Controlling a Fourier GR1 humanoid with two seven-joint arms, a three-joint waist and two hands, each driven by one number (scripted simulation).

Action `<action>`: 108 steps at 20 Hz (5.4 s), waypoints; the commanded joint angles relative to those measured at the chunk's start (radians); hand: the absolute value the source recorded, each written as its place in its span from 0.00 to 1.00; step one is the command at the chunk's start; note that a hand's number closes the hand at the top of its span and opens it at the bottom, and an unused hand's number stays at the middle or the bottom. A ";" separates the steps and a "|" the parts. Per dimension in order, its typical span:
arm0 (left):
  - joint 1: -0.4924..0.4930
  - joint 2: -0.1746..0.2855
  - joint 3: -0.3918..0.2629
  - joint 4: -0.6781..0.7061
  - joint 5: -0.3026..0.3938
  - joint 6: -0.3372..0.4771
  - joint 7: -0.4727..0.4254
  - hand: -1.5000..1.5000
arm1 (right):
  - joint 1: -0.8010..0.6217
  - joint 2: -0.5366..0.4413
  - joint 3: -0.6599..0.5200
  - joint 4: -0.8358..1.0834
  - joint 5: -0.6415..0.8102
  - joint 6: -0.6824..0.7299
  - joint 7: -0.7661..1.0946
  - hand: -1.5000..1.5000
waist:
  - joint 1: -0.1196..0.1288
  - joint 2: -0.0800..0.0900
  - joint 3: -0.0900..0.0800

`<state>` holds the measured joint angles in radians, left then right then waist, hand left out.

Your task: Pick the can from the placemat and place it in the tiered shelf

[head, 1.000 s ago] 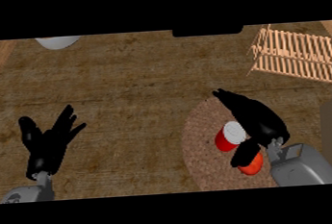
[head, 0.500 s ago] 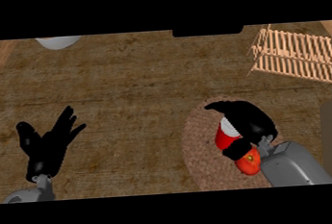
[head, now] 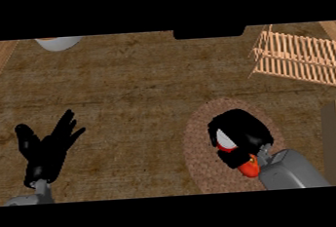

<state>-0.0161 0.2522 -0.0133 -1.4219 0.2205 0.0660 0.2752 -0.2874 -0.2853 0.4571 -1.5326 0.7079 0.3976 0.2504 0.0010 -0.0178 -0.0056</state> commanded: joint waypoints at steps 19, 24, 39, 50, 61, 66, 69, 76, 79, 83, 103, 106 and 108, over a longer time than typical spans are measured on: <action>0.007 -0.003 0.039 0.059 -0.008 -0.024 -0.009 0.50 | 0.015 0.000 -0.448 -0.606 -0.072 -0.104 0.481 1.00 | -0.022 0.010 0.003; -0.013 -0.004 0.027 0.038 -0.015 -0.019 0.039 0.50 | -0.161 -0.084 -0.600 -0.737 -0.189 0.066 0.732 1.00 | -0.014 0.011 0.004; -0.030 -0.006 0.043 0.032 -0.039 -0.017 0.060 0.50 | -0.611 -0.425 -0.896 -0.197 -0.354 0.104 0.681 1.00 | 0.008 0.017 0.005; -0.057 -0.004 0.063 0.088 -0.020 -0.076 0.029 0.50 | -0.709 -0.577 -0.858 0.305 -0.294 0.084 0.325 1.00 | 0.018 0.026 0.005; -0.027 -0.061 0.032 0.074 -0.078 -0.028 0.001 0.50 | -0.815 -0.553 -0.731 0.617 -0.137 -0.086 0.097 1.00 | 0.027 0.025 0.005; -0.033 -0.051 0.046 0.076 -0.065 -0.054 -0.001 0.50 | -0.794 -0.583 -0.734 0.758 -0.084 -0.176 -0.050 1.00 | 0.024 0.026 0.006; -0.018 -0.046 0.059 0.103 -0.063 -0.069 -0.026 0.50 | -0.806 -0.537 -0.729 0.793 -0.075 -0.232 -0.063 1.00 | 0.021 0.025 0.005; -0.031 -0.032 0.070 0.061 -0.056 -0.068 0.036 0.50 | -0.857 -0.574 -0.747 0.931 -0.079 -0.230 -0.220 1.00 | 0.022 0.023 0.006; -0.062 -0.080 0.029 0.036 -0.103 -0.007 0.056 0.50 | -0.916 -0.619 -0.747 0.985 -0.069 -0.189 -0.225 1.00 | 0.021 0.024 0.006; -0.017 -0.033 0.080 0.054 -0.058 -0.074 0.021 0.50 | -0.878 -0.605 -0.682 0.980 0.001 -0.223 -0.253 1.00 | 0.020 0.023 0.006; -0.024 -0.054 0.063 0.012 -0.078 -0.052 0.068 0.50 | -1.043 -0.638 -1.076 1.086 -0.338 -0.433 -0.062 0.00 | 0.019 0.022 0.006; -0.029 -0.021 0.103 0.055 -0.050 -0.096 0.025 0.50 | -1.005 -0.712 -1.102 1.096 -0.339 -0.475 -0.089 0.00 | 0.018 0.027 0.006; -0.019 -0.079 0.055 0.074 -0.097 -0.054 -0.004 0.50 | -0.994 -0.737 -1.093 1.107 -0.315 -0.526 -0.074 0.00 | 0.017 0.028 0.006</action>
<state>-0.0608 0.2030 0.0649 -1.3947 0.1547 -0.0043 0.2961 -1.2974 -0.9648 -0.6249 -0.4363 0.3801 -0.0605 0.1653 0.0193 0.0047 0.0032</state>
